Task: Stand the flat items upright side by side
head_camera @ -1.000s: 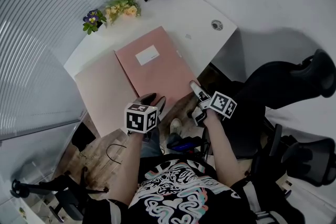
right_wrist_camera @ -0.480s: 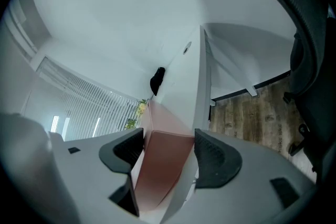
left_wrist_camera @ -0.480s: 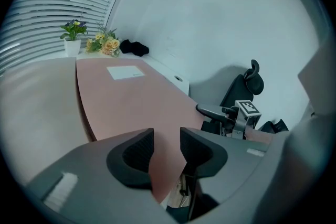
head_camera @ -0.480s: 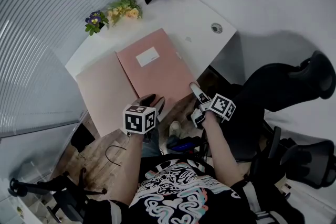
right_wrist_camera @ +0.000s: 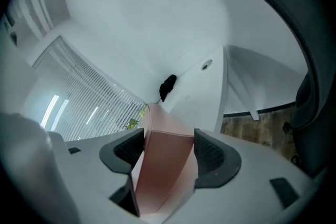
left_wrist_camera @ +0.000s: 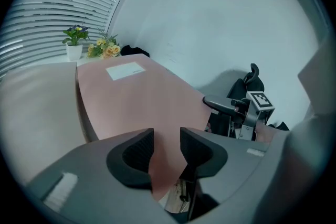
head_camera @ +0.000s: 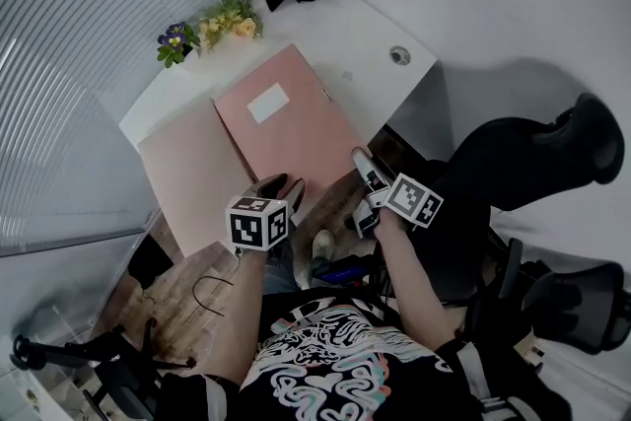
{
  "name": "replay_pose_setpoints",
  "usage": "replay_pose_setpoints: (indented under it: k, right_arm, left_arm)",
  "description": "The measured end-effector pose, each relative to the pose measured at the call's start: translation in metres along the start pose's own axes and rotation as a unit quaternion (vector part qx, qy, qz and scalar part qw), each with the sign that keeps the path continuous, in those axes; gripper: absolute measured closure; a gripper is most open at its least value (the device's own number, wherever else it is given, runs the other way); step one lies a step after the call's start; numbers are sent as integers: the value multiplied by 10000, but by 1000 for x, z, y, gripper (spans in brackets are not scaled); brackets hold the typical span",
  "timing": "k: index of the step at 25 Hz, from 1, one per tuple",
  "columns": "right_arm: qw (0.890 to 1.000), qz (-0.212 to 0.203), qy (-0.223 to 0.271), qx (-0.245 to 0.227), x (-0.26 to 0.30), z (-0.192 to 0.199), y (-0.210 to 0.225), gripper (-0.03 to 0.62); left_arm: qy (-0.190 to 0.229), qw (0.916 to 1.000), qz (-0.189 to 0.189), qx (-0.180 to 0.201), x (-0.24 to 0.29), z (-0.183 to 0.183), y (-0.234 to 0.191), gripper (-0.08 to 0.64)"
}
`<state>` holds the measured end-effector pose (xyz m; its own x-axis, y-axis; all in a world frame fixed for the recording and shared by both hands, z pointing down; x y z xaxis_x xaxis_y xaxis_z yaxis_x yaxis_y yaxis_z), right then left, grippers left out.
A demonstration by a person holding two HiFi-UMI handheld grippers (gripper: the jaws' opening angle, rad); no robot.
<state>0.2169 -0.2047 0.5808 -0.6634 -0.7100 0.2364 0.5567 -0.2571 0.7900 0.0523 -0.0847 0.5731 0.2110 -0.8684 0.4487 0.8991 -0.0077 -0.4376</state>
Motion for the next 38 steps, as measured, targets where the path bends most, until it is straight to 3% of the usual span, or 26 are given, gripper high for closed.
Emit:
replay_pose_setpoints:
  k: [14, 28, 38]
  right_arm:
    - [9935, -182, 203, -1108, -6, -22, -36, 295]
    - [9710, -532, 446, -2288, -8, -35, -79, 295]
    - [9604, -609, 465, -2679, -8, -32, -92, 293]
  left_arm:
    - [105, 9999, -57, 32, -2, -3, 4, 394]
    - [446, 9982, -336, -207, -10, -11, -11, 380]
    - [509, 9982, -288, -115, 4, -20, -17, 379]
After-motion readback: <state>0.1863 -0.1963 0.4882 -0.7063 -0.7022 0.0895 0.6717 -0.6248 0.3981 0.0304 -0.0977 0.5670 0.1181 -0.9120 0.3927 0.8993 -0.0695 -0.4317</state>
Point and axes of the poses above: the fingertips, and each gripper's own axes: x forward along the fingers, y to its right, z out of its underside, the point moved 4 cm from there along -x, backward along the fingers, and after that the axes turned 15 degrees about y, right-handed, at the moved point
